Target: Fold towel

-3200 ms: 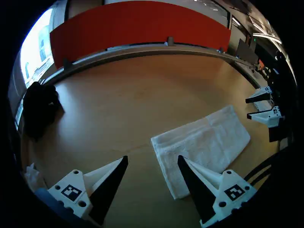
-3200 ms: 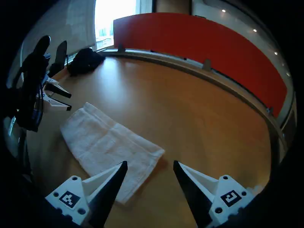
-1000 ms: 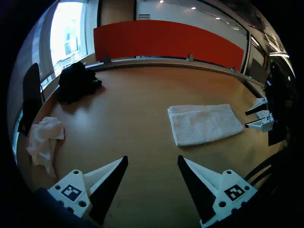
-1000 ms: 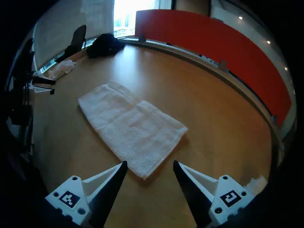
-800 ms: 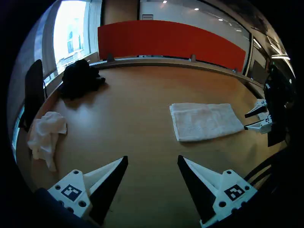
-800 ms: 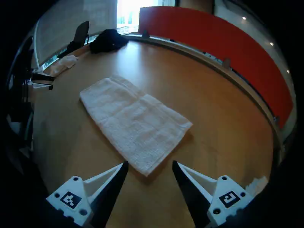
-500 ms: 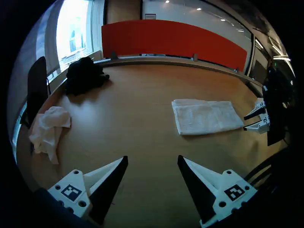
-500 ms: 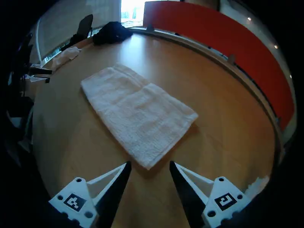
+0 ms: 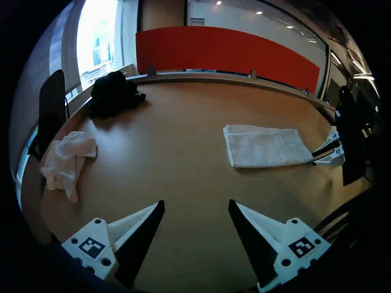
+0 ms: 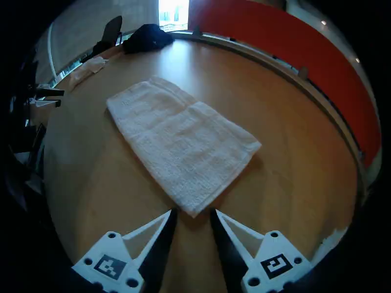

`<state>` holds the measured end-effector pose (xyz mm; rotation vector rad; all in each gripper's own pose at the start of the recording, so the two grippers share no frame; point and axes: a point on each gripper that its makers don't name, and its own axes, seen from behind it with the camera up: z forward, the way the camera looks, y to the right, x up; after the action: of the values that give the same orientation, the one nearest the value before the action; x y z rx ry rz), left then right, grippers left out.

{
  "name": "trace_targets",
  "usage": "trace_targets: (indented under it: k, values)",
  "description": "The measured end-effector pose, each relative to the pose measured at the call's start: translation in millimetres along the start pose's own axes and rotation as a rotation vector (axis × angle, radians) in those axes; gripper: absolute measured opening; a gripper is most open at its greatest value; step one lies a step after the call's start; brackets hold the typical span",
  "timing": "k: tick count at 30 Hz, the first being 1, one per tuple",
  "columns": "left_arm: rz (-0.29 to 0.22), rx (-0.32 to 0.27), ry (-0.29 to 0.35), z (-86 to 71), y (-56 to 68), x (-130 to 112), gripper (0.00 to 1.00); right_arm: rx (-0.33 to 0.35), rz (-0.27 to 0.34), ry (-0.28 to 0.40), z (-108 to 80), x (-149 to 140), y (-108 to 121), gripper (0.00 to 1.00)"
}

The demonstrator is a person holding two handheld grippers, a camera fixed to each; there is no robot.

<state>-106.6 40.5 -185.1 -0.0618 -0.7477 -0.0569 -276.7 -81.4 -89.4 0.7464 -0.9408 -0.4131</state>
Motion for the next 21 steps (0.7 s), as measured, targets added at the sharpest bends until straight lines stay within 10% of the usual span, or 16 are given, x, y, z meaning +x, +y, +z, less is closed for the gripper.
trace_targets:
  k: [12,21]
  values:
    - [-0.005,0.011,0.004,-6.5,-4.4,-1.3,0.97,0.022,-0.005,-0.003,3.1,0.0,-1.8,0.35]
    - [0.000,0.012,0.008,-6.8,-4.3,-0.2,0.97,0.026,0.000,0.000,-1.2,-2.2,-1.7,0.07]
